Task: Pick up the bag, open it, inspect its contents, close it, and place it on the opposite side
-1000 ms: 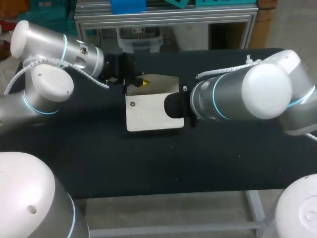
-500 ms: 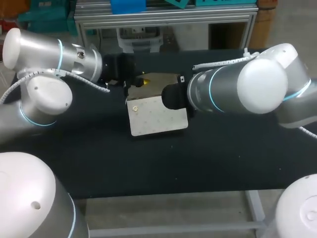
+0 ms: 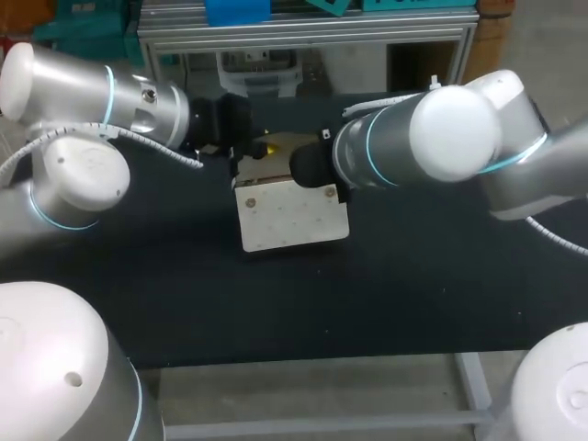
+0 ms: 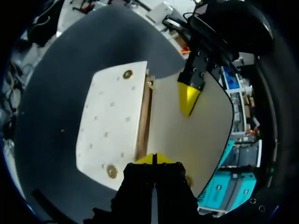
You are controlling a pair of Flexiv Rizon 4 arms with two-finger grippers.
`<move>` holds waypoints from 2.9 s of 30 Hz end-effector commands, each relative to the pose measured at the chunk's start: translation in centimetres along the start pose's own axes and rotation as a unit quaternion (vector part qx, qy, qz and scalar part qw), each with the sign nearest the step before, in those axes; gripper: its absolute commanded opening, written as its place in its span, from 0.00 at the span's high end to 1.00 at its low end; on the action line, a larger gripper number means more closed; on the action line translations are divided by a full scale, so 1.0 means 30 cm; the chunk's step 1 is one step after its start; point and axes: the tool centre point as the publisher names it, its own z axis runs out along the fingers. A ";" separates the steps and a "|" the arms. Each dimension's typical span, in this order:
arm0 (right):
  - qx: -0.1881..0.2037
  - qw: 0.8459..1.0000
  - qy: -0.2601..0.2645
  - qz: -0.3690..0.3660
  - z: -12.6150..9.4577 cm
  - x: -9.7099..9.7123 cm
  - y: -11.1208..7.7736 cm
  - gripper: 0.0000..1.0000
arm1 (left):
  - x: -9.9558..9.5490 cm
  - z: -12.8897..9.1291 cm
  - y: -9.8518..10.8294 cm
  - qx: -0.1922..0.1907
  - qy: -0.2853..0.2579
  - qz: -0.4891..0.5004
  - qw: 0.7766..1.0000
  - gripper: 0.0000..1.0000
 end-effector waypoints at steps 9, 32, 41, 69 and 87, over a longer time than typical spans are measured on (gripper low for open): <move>-0.001 0.999 0.032 0.003 0.067 0.039 0.026 1.00 | -0.019 -0.027 -0.030 0.019 -0.019 -0.014 1.000 1.00; 0.018 1.000 0.010 0.023 -0.013 0.093 0.024 1.00 | 0.006 -0.030 -0.029 0.024 -0.023 -0.007 0.999 1.00; 0.025 1.000 -0.004 0.008 0.003 0.031 0.026 1.00 | 0.013 -0.027 -0.033 0.023 -0.019 -0.005 1.000 1.00; 0.024 0.993 0.117 0.022 0.125 0.103 0.010 1.00 | 0.039 -0.060 -0.056 0.043 -0.028 0.007 0.999 1.00; 0.010 0.983 0.182 0.021 0.158 0.156 0.020 0.71 | 0.055 -0.071 -0.050 0.051 -0.034 0.030 0.998 1.00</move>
